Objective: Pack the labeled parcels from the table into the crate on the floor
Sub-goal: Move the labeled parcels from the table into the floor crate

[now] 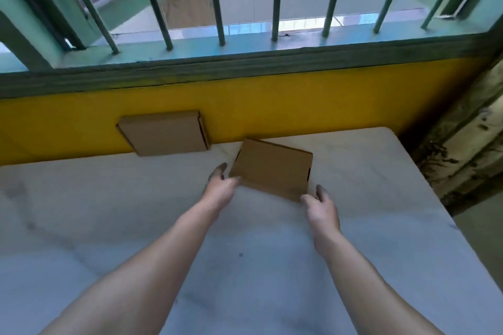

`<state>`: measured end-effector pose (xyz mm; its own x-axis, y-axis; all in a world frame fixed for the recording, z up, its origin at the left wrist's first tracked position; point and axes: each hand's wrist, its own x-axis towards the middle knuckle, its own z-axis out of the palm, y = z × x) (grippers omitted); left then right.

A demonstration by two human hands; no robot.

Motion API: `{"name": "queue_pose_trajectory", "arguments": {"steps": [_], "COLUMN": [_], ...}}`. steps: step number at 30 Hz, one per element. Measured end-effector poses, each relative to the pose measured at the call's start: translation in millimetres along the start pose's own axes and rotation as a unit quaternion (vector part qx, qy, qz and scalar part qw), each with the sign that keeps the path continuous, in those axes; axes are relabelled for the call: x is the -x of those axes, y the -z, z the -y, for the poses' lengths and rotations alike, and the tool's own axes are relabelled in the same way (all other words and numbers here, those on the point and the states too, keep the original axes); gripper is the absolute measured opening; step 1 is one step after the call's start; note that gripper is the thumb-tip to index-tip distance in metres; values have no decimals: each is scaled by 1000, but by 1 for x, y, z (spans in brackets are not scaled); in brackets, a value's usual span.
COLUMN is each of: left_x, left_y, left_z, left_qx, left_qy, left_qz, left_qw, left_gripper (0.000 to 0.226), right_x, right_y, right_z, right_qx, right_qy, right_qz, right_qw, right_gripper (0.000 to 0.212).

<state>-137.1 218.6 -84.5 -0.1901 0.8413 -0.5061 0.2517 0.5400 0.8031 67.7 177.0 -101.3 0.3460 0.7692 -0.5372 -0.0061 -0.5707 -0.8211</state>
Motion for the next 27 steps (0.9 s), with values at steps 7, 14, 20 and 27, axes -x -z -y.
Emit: {"name": "queue_pose_trajectory", "arguments": {"steps": [7, 14, 20, 27], "left_x": [-21, 9, 53, 103], "left_y": [-19, 18, 62, 126], "left_z": [-1, 26, 48, 56], "left_qx": [0, 49, 127, 269], "left_qy": [18, 52, 11, -43], "left_qz": [5, 4, -4, -59], "left_qw": [1000, 997, 992, 960], "left_gripper": [64, 69, 39, 31], "right_x": [-12, 8, 53, 94], "right_y": [7, 11, -5, -35], "right_z": [2, 5, 2, 10], "right_qx": [46, 71, 30, -79], "right_qy": [15, -5, 37, 48], "right_qz": [95, 75, 111, 132], "right_qw": [994, 995, 993, 987], "right_gripper": [37, 71, 43, 23]}}
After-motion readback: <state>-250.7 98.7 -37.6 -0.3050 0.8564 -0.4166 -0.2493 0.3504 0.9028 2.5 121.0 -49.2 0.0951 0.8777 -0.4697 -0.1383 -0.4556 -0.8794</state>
